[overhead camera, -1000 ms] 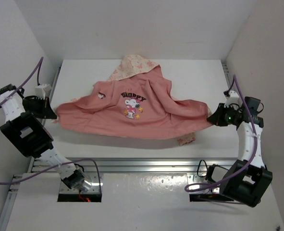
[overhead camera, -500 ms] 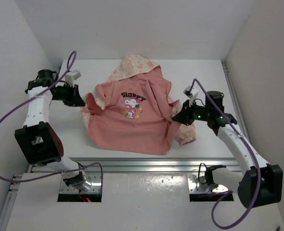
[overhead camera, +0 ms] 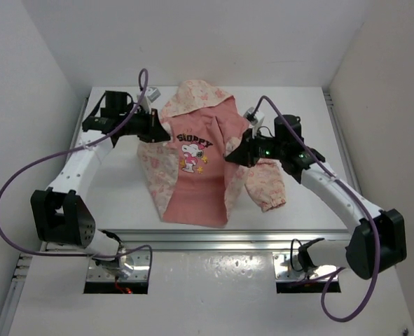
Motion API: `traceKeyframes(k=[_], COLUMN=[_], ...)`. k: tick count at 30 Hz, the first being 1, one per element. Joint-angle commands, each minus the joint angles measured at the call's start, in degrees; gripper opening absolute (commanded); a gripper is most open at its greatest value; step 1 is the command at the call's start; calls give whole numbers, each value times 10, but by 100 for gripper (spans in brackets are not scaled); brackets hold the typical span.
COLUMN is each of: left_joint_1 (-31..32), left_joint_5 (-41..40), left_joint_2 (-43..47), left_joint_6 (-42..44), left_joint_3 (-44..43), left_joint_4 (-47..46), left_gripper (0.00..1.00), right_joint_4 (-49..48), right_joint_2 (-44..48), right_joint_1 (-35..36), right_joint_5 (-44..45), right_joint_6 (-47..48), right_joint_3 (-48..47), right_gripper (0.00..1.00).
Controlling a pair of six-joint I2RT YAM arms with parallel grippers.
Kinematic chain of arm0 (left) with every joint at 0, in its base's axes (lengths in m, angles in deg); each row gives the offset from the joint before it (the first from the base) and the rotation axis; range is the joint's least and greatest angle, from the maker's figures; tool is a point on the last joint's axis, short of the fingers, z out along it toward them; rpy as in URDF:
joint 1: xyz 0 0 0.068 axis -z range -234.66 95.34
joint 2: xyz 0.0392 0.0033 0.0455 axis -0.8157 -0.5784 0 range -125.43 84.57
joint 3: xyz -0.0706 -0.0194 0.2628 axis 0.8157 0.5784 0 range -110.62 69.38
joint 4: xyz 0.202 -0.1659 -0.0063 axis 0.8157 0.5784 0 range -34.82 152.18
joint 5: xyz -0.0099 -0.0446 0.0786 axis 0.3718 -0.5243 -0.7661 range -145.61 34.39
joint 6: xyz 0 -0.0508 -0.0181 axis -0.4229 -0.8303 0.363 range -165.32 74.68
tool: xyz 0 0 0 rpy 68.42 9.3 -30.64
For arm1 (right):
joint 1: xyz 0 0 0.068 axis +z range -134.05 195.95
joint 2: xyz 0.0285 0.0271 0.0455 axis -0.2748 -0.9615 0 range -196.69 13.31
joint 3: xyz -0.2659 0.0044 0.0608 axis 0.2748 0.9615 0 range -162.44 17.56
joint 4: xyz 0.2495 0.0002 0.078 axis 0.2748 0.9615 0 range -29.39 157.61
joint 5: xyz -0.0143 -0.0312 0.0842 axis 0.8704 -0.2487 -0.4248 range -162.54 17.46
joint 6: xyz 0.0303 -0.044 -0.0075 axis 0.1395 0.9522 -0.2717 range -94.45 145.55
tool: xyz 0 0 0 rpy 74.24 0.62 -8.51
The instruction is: Zip up the jacket
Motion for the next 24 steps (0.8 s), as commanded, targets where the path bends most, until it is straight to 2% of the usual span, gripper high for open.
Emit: traceKeyframes(k=[1,3,5,7,10,11,13,14,18,22,24], left_joint_1=[52,70,85,85,85,79,74,66,66,66,60], left_joint_5=[-63,-79,-123,-122,-72,-40,6,49,77,99,113], left_joint_2=[48,53,48,24,-21,-34,-57,-80,-121,-137,-137], left_joint_6=[-77,-84,-99,-152,-197,-209,-226,-233,-227,-225,-218], left_joint_3=[27,34,42,30,-13,-31,-47,-60,-91,-133,-123], left_joint_4=[-115,-149,-191,-210,-210,-210,-210,-210,-210,-205,-205], left_gripper=[0,0,0,0,0,0,0,0,0,0,0], right_joint_4=[-10,22,-3,-34,-120,-176,-220,-276,-355,-416,-433], right_joint_2=[-44,-93,-110,-131,-154,-158,-169,-174,-211,-223,-225], right_joint_1=[7,10,10,4,-7,-10,-13,-15,-37,-44,-41], right_joint_5=[7,50,85,108,48,18,-21,-44,-123,-143,-140], right_joint_6=[-29,-37,-50,-84,-146,-159,-163,-165,-244,-261,-261], right_joint_3=[-61,-116,-119,-117,-116,-111,-114,-113,-133,-140,-135], right_gripper=[0,0,0,0,0,0,0,0,0,0,0])
